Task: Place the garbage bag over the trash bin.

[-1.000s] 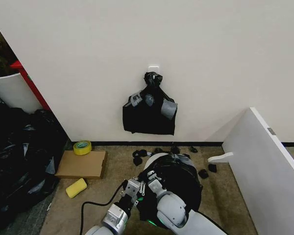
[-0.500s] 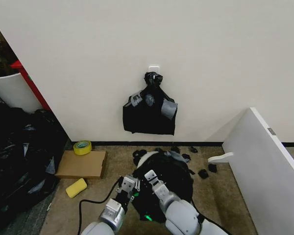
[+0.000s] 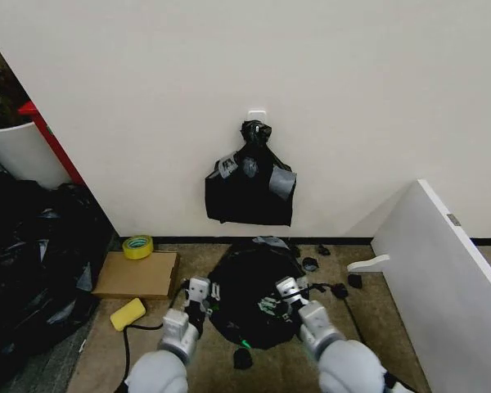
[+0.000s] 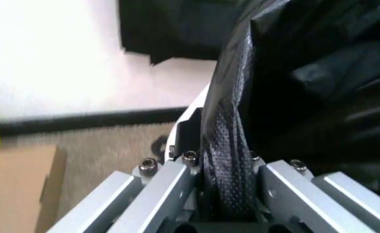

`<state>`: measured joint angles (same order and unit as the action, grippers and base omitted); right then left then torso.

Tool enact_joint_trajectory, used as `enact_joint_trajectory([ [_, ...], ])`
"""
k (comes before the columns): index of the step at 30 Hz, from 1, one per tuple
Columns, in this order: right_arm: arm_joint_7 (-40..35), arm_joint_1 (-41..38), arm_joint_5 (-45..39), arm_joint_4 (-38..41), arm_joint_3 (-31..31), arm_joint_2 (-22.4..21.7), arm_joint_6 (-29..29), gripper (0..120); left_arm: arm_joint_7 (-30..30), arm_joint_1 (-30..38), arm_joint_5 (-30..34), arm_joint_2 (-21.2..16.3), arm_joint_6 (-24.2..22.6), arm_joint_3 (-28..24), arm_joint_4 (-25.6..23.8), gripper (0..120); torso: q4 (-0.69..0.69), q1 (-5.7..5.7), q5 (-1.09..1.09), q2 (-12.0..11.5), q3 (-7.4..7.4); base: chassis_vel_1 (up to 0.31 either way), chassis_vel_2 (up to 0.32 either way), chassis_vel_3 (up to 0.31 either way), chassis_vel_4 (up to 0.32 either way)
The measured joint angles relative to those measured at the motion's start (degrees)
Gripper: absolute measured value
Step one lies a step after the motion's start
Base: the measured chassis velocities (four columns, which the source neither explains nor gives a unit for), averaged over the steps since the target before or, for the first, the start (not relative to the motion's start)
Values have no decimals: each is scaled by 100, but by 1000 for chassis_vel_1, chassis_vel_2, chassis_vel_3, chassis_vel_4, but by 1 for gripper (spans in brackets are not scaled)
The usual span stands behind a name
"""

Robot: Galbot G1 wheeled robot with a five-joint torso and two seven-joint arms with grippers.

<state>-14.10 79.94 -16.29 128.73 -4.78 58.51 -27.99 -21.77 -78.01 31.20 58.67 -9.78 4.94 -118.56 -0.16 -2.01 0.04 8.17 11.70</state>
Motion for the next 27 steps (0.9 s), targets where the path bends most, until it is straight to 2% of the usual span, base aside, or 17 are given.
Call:
enact_joint_trajectory([
  [3, 197, 485, -631, 552, -603, -61, 106, 100, -357, 233, 921, 21, -282, 93, 72, 1, 2, 0, -1, 0, 0, 0, 0, 0, 0],
  [9, 568, 1074, -1201, 1147, -1235, -107, 241, 100, -580, 564, 1611, 128, -450, 57, 281, 1, 1, 0, 0, 0, 0, 0, 0, 0, 0],
  [14, 569, 1423, -1207, 1291, -1704, 55, 478, 100, -779, 732, 2121, 288, -670, 16, 323, 1, 1, 0, -1, 0, 0, 0, 0, 0, 0],
  [18, 517, 1690, -979, 1147, -2272, 439, 793, 100, -1285, 778, 2772, 405, -1026, 47, 276, 1, 2, 0, 0, 0, 0, 0, 0, 0, 0],
  [20, 513, 1713, -932, 1117, -2317, 490, 836, 100, -1359, 778, 2857, 408, -1081, 52, 258, 1, 1, 0, 1, 0, 0, 0, 0, 0, 0],
  [23, 503, 1867, -737, 969, -2457, 830, 1034, 100, -1707, 784, 3027, 407, -1316, 59, 272, 1, 1, 0, 0, 0, 0, 0, 0, 0, 0],
  [27, 522, 1991, -490, 862, -2409, 1025, 1216, 100, -1804, 857, 3329, 404, -1361, 67, 389, 1, 2, 0, -1, 0, 0, 0, 0, 0, 0],
])
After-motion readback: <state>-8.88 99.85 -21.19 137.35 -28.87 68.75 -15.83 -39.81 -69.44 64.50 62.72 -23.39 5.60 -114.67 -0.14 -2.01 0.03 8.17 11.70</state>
